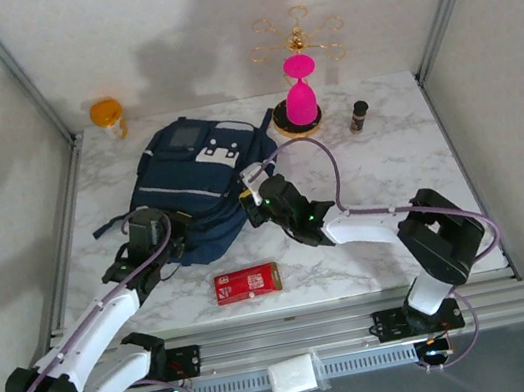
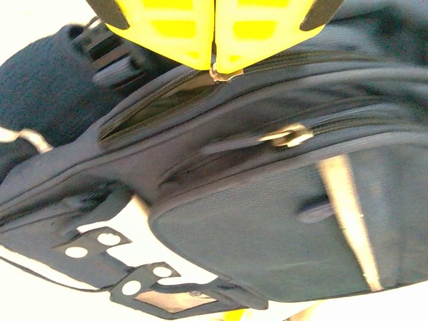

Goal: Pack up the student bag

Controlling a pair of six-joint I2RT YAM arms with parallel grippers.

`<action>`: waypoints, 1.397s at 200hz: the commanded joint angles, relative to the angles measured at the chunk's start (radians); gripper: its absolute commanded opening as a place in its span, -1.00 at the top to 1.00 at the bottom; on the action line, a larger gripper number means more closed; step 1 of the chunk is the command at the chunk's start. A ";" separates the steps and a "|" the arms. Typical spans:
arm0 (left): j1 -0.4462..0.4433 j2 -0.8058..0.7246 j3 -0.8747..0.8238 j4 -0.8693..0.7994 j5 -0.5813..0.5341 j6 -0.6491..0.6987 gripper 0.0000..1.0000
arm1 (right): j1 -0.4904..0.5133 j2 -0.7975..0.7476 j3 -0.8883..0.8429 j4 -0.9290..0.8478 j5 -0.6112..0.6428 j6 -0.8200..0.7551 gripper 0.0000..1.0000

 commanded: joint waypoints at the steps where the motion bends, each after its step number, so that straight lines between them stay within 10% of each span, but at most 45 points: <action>1: 0.108 -0.008 0.018 -0.176 -0.181 0.123 1.00 | -0.097 0.015 0.026 -0.031 0.220 -0.055 1.00; 69: 0.175 0.002 0.059 -0.192 -0.163 0.200 1.00 | -0.155 0.037 0.054 -0.115 0.274 -0.055 1.00; 132: 0.164 0.032 0.089 -0.143 -0.071 0.250 1.00 | -0.063 -0.013 0.189 -0.283 0.027 0.035 1.00; 151: 0.163 0.045 0.092 -0.119 -0.012 0.260 0.93 | -0.065 -0.059 0.191 -0.343 -0.054 0.091 0.46; 183: 0.158 0.026 0.097 -0.127 0.022 0.298 0.04 | -0.066 -0.054 0.245 -0.433 -0.145 0.247 0.18; 279: 0.150 -0.058 0.116 -0.201 -0.034 0.317 0.04 | -0.075 0.344 0.722 -0.687 -0.252 0.459 -0.19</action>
